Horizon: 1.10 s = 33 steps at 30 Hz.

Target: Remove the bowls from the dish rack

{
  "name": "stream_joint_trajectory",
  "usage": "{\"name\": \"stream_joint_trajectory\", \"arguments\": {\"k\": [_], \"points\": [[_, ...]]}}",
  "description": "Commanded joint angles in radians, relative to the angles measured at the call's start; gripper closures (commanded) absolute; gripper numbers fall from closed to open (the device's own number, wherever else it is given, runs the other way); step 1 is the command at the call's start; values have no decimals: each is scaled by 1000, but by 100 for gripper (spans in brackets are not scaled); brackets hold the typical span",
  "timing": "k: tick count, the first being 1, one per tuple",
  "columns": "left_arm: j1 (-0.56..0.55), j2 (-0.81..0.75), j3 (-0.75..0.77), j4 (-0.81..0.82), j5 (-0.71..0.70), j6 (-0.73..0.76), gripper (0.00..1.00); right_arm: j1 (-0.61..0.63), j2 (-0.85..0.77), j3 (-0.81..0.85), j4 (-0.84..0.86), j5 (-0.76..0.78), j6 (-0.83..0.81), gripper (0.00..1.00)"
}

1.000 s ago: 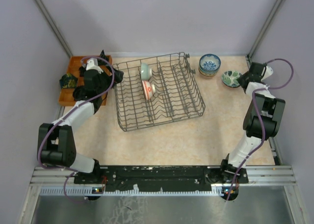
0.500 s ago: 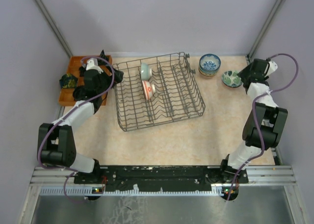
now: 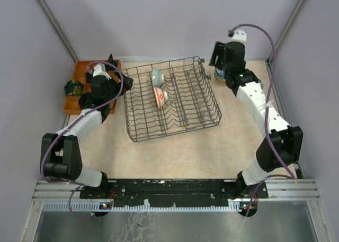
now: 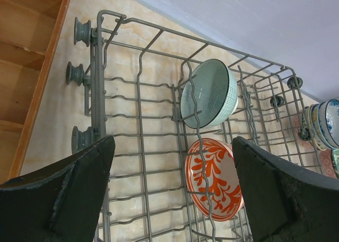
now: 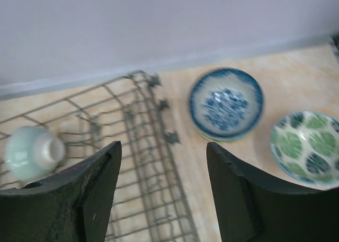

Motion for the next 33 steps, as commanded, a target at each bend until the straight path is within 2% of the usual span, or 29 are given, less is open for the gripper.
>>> {"name": "stream_joint_trajectory", "arguments": {"k": [1, 7, 14, 24, 33], "points": [[2, -7, 15, -17, -18, -1, 3, 133, 72, 186, -52, -17, -119, 34], [2, 2, 12, -34, -41, 8, 3, 317, 234, 349, -133, 39, -208, 34], [3, -11, 12, -49, -92, 28, 2, 481, 367, 440, -175, 105, -281, 34], [23, 10, 22, -67, -105, 27, 2, 599, 466, 528, -241, 134, -322, 35], [61, 20, 54, -121, -124, 14, 1, 679, 550, 585, -267, 221, -370, 35]]}}
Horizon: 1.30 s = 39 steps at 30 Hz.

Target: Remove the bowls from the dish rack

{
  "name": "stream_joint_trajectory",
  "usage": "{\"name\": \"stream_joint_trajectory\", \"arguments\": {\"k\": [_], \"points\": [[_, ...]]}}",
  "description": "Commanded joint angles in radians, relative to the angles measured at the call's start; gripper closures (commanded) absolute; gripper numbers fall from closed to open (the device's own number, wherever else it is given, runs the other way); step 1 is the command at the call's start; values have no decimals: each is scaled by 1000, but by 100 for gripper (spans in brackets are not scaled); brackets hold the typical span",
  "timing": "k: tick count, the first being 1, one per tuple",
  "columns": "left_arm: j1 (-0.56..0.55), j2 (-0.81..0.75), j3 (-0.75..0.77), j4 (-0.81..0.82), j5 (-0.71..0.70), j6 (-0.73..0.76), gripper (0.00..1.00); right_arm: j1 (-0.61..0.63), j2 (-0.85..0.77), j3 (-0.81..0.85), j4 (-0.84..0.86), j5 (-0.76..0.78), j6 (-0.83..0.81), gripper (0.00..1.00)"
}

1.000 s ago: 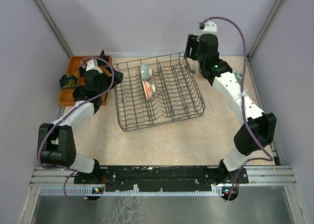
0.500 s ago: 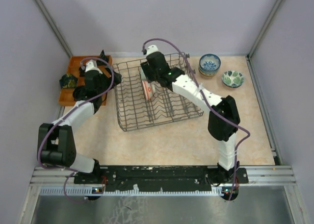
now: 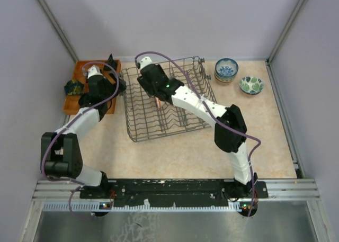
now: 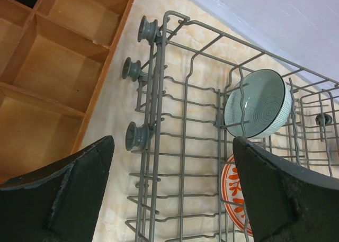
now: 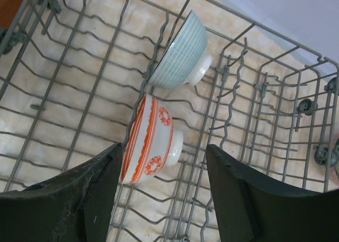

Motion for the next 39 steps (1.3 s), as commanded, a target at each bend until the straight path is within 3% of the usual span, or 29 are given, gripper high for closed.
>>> {"name": "stream_joint_trajectory", "arguments": {"k": [1, 21, 39], "points": [[22, 1, 35, -14, -10, -4, 1, 45, 49, 74, -17, 84, -53, 36], [90, 18, 0, 31, 94, -50, 1, 147, 262, 144, 94, 503, -250, 42], [99, 27, -10, 43, 106, -53, 1, 148, 361, 170, 230, 624, -372, 53]]}}
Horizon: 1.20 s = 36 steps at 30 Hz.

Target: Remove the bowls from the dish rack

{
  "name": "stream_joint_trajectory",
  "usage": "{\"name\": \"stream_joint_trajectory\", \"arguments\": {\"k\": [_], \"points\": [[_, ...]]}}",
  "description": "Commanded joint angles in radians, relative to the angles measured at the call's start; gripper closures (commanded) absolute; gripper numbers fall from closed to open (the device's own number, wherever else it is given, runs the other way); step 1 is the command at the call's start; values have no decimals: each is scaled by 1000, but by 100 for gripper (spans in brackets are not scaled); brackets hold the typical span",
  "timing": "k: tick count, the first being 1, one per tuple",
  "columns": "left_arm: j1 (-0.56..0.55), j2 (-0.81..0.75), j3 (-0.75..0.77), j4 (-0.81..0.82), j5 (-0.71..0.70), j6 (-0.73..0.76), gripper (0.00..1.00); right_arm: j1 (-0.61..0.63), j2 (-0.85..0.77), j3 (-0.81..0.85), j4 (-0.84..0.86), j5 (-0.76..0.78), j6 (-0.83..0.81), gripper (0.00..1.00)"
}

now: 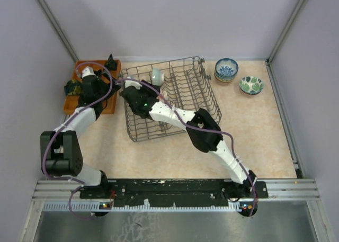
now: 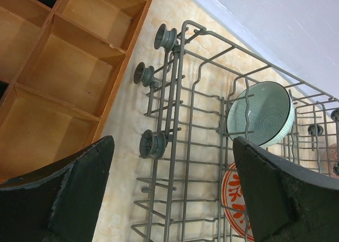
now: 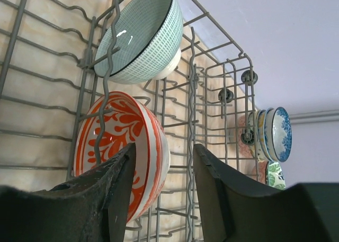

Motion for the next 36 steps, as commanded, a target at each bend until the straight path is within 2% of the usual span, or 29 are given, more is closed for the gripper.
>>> {"name": "stream_joint_trajectory", "arguments": {"k": [1, 8, 19, 30, 36], "points": [[11, 7, -12, 34, 14, -5, 1, 10, 27, 53, 53, 55, -46, 54], [19, 8, -19, 40, 20, -8, 1, 10, 38, 43, 91, 70, -75, 60], [26, 7, -23, 47, 28, -11, 1, 11, 48, 11, 155, 99, -116, 77], [31, 7, -30, 53, 33, -13, 1, 11, 67, 4, 177, 115, -141, 83], [31, 9, -32, 57, 36, -15, 1, 10, 70, -7, 188, 126, -146, 91]]}}
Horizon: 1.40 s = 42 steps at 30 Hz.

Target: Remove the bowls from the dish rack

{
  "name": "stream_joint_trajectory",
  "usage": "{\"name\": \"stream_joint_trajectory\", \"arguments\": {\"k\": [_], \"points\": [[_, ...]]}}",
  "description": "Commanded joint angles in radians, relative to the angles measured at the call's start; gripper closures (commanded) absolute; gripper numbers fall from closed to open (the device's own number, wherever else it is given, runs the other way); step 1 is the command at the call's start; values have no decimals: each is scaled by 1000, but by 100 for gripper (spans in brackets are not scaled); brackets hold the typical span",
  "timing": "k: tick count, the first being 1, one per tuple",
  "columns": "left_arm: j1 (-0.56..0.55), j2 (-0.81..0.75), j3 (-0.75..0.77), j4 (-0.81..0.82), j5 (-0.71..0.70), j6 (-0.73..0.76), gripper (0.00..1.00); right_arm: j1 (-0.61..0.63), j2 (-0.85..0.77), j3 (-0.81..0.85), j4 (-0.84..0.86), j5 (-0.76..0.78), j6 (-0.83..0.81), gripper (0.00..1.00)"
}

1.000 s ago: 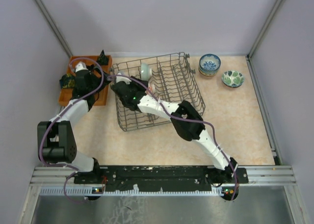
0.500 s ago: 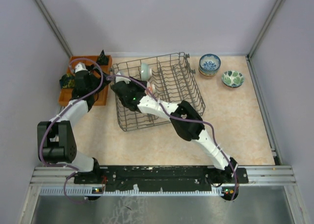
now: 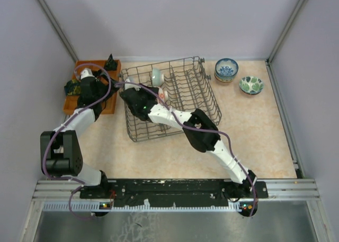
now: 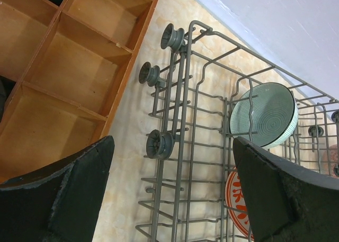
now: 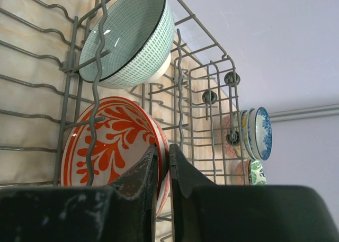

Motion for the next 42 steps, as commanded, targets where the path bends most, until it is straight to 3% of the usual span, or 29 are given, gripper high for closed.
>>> {"name": "stream_joint_trajectory", "arguments": {"k": [1, 5, 20, 42], "points": [[8, 8, -9, 32, 15, -11, 1, 9, 15, -5, 52, 42, -25, 93], [9, 10, -10, 35, 15, -11, 1, 9, 10, -18, 78, 45, -42, 100], [9, 12, -9, 39, 20, -17, 1, 9, -63, -104, 201, 83, -111, 100], [8, 18, -4, 45, 21, -22, 1, 11, -190, -160, 256, 89, -144, 100]]}}
